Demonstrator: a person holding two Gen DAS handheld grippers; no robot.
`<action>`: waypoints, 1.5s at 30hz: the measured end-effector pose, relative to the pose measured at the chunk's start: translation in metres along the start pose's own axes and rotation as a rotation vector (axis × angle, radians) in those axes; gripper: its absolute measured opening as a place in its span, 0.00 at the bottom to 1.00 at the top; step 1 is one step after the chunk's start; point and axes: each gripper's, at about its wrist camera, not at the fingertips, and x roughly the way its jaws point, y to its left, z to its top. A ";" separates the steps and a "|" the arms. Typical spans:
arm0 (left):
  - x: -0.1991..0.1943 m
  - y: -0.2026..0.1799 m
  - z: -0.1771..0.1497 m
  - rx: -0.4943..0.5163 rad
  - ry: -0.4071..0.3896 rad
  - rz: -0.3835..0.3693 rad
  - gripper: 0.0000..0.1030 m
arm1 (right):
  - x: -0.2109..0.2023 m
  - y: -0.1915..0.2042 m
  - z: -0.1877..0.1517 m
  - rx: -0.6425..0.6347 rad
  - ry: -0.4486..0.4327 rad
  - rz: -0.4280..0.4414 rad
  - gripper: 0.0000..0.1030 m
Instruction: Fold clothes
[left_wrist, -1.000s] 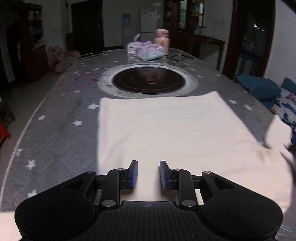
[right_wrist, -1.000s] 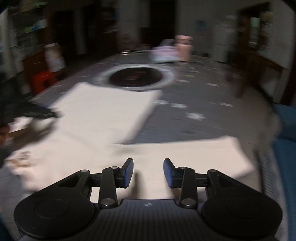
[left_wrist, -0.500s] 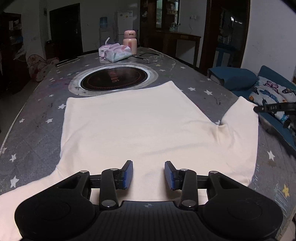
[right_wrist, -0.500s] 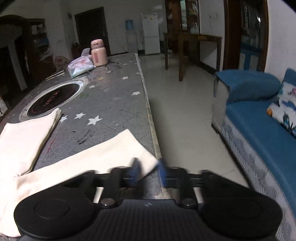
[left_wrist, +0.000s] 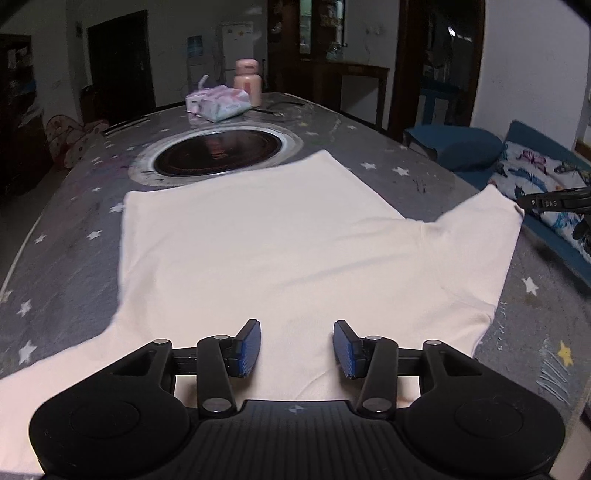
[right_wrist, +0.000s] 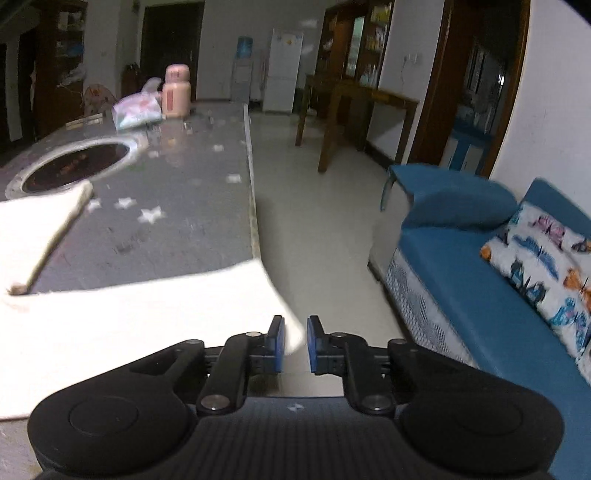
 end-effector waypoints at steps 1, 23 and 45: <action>-0.006 0.006 -0.002 -0.016 -0.008 0.007 0.46 | -0.007 0.003 0.003 -0.005 -0.021 0.007 0.15; -0.070 0.195 -0.075 -0.441 0.003 0.625 0.48 | -0.073 0.227 -0.012 -0.465 0.011 0.796 0.47; -0.041 0.220 -0.063 -0.334 -0.001 0.708 0.04 | -0.087 0.241 -0.029 -0.538 0.061 0.816 0.49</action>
